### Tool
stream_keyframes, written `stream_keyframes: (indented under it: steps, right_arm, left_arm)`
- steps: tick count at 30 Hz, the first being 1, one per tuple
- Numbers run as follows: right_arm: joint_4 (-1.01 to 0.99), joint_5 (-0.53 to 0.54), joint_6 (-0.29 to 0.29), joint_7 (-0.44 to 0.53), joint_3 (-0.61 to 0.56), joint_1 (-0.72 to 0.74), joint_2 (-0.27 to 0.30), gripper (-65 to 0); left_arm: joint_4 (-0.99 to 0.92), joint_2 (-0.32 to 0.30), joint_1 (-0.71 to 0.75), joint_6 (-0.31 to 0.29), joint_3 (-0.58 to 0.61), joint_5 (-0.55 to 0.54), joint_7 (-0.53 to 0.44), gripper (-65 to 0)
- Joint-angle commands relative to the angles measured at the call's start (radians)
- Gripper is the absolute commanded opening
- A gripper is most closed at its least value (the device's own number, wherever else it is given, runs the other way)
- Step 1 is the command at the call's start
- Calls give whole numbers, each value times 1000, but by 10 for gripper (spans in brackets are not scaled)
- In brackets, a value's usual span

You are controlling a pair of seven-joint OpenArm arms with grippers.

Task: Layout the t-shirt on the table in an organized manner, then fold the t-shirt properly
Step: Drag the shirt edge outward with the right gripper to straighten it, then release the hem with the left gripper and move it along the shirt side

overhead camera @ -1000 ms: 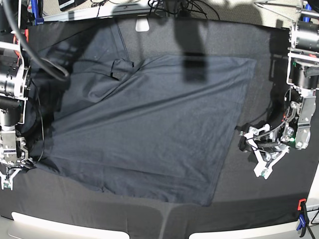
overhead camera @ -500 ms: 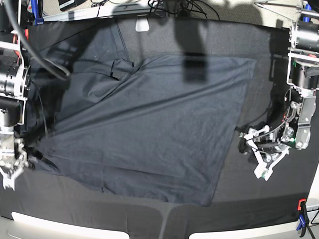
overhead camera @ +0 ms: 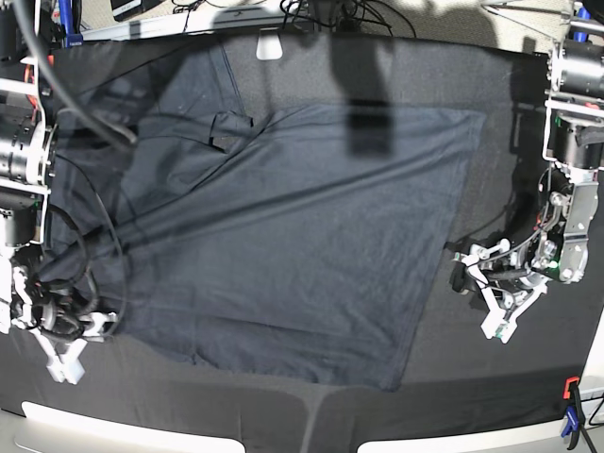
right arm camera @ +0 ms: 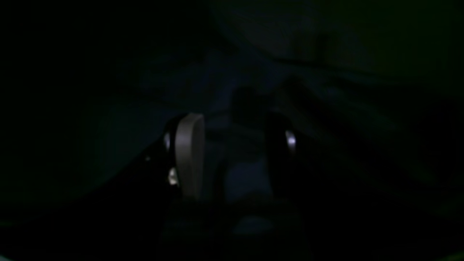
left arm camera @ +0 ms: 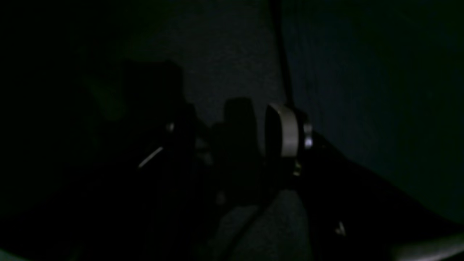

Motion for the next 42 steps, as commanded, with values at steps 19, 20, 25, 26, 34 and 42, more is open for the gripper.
stream_keyframes:
  steps: [19,20,25,26,34,42]
  right_arm:
    - [20,92,29,-78,7,-117,17,-386]
    - [25,92,29,-74,7,-130,17,-386]
    - [85,92,29,-71,7,-185,16,-387]
    - [98,92,29,-76,7,-192,17,-387]
    - [143,129,29,-95,7,-208,17,-387]
    - [145,194,29,-92,7,-208,17,-387]
  left_arm:
    - [-368,131,-276,-19,-6,-75,-214,-364]
    - [-429,147,-310,-19,-6,-61,-240,-364]
    - [-654,220,-457,31,-6,26,-332,-369]
    - [-686,232,-478,69,-6,26,-349,-371]
    - [-863,256,-503,142,-6,29,-402,-371]
    - [-868,261,-443,87,-6,27,-400,-371]
